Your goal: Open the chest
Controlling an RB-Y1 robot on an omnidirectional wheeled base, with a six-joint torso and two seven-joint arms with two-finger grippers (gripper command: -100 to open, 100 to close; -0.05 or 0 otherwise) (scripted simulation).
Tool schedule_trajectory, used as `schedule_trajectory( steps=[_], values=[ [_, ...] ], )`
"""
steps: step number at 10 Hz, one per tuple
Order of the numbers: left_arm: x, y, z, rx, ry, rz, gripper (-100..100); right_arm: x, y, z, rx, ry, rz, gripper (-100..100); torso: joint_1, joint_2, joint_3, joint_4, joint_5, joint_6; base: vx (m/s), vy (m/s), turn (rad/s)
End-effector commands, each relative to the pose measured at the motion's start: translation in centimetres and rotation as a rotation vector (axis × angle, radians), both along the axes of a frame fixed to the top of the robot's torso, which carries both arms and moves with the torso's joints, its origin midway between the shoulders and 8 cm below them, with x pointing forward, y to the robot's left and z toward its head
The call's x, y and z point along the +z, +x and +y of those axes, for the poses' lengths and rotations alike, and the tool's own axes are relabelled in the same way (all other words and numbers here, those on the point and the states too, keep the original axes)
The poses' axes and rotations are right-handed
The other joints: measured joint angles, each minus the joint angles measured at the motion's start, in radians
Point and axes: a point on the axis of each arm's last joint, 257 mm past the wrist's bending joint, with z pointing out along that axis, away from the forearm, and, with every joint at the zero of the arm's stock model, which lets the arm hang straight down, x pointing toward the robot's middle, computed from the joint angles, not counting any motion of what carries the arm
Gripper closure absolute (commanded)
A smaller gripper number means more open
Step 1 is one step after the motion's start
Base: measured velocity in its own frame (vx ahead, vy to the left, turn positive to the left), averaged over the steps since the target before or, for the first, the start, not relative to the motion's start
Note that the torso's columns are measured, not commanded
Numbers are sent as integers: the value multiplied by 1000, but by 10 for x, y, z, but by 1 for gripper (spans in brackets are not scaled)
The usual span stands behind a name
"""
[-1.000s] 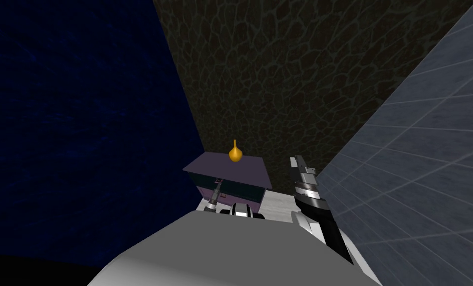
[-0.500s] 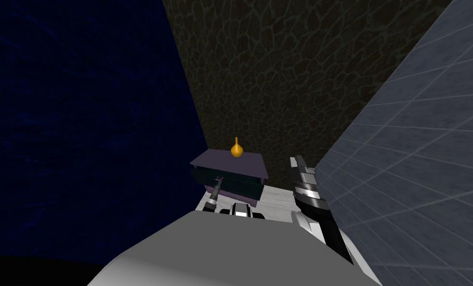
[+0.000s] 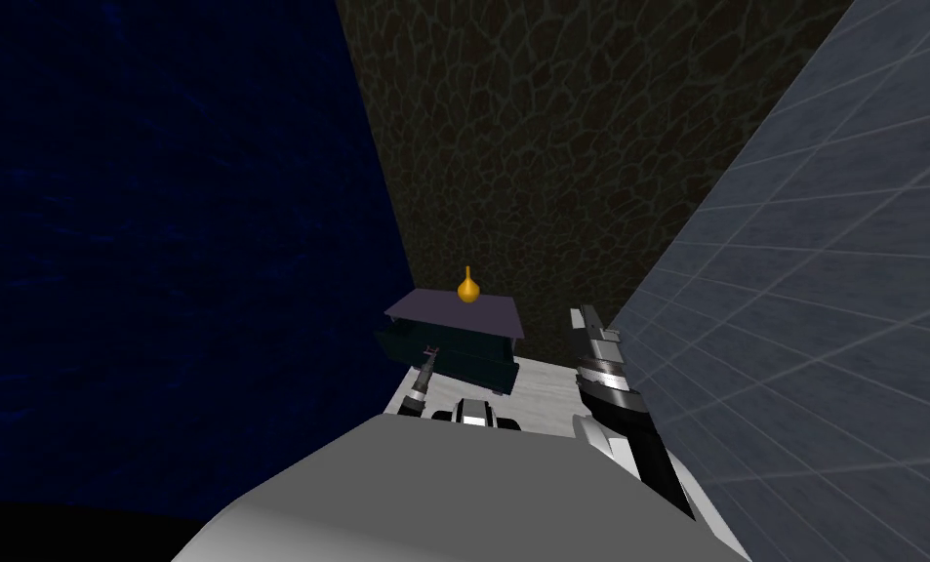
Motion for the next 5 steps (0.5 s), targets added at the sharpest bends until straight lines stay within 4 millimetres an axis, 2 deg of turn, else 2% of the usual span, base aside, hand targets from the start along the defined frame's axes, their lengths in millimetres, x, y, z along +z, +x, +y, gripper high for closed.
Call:
schedule_trajectory(
  steps=[1, 2, 3, 5],
  values=[
    [0, 0, 0, -2, 1, 0, 100, 0, 0, 0, 0, 0, 0, 0, -1, 0, 0, 0, 0, 0, -98, 5, 10],
    [8, 22, 2, -6, 1, 1, -100, 0, 0, 0, 0, 0, 0, 0, -2, -5, -3, 1, -1, 1, -85, -13, 19],
    [7, 22, 2, -6, 2, 5, -100, 0, 0, 0, 0, 0, 0, 0, -4, -4, -3, 1, -2, 1, -99, -8, 12],
    [17, 44, 3, -9, 1, 4, -100, 0, 0, 0, 0, 0, 0, 0, -2, 1, 0, 2, -1, 1, -100, -1, 8]
  ],
)
